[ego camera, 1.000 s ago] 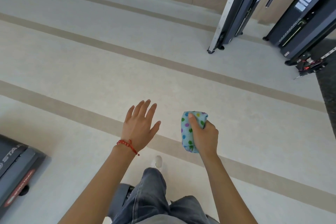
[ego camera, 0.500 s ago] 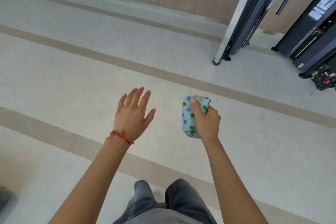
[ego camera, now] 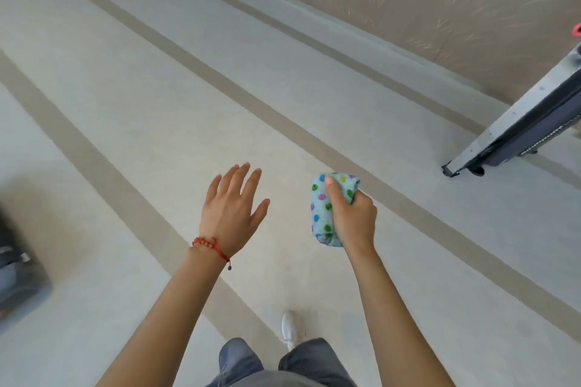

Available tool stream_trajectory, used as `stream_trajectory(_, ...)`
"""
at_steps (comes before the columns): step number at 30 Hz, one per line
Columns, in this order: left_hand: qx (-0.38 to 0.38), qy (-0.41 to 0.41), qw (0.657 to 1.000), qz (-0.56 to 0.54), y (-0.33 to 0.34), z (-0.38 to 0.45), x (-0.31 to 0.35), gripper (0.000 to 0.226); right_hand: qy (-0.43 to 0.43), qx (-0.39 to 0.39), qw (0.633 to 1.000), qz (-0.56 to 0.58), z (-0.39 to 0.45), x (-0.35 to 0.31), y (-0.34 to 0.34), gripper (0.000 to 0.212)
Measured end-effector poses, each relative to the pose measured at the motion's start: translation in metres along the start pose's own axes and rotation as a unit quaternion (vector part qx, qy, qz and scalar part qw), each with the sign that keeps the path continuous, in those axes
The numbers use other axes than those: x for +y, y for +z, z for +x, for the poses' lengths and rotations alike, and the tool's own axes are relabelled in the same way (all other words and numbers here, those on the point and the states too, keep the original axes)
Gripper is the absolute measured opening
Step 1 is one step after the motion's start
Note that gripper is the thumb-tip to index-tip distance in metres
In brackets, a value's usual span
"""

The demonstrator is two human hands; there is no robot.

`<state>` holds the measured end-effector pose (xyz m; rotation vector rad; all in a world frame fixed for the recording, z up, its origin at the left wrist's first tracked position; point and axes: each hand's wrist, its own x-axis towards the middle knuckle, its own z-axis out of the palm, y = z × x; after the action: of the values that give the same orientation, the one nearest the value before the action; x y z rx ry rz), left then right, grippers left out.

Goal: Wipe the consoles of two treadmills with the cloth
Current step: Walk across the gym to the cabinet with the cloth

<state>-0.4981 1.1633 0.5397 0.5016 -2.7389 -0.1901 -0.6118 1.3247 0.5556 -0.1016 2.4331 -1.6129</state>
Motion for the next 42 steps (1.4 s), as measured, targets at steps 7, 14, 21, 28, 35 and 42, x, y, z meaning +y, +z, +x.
stream_trajectory(7,0.023,-0.153,0.987,0.040,-0.001,0.019,-0.049,0.053,-0.054,-0.158,0.985,-0.049,0.064,-0.039,0.079,0.034)
stream_trajectory(14,0.032,-0.257,0.963,0.079,-0.003,0.023,-0.127,0.052,-0.094,-0.282,0.952,-0.074,0.086,-0.075,0.190,0.034)
stream_trajectory(21,0.030,-0.322,0.942,0.092,-0.007,0.051,-0.246,0.054,-0.085,-0.339,0.935,-0.062,0.098,-0.123,0.326,0.033)
stream_trajectory(28,0.021,-0.338,0.936,0.098,-0.030,0.096,-0.383,0.054,-0.088,-0.355,0.929,-0.055,0.117,-0.190,0.457,0.032)
stream_trajectory(35,0.021,-0.354,0.929,0.109,-0.034,0.156,-0.492,0.056,-0.093,-0.365,0.925,-0.053,0.160,-0.243,0.559,0.030)
stream_trajectory(42,0.009,-0.376,0.918,0.124,-0.014,0.237,-0.599,0.057,-0.096,-0.377,0.920,-0.047,0.231,-0.289,0.677,0.031)
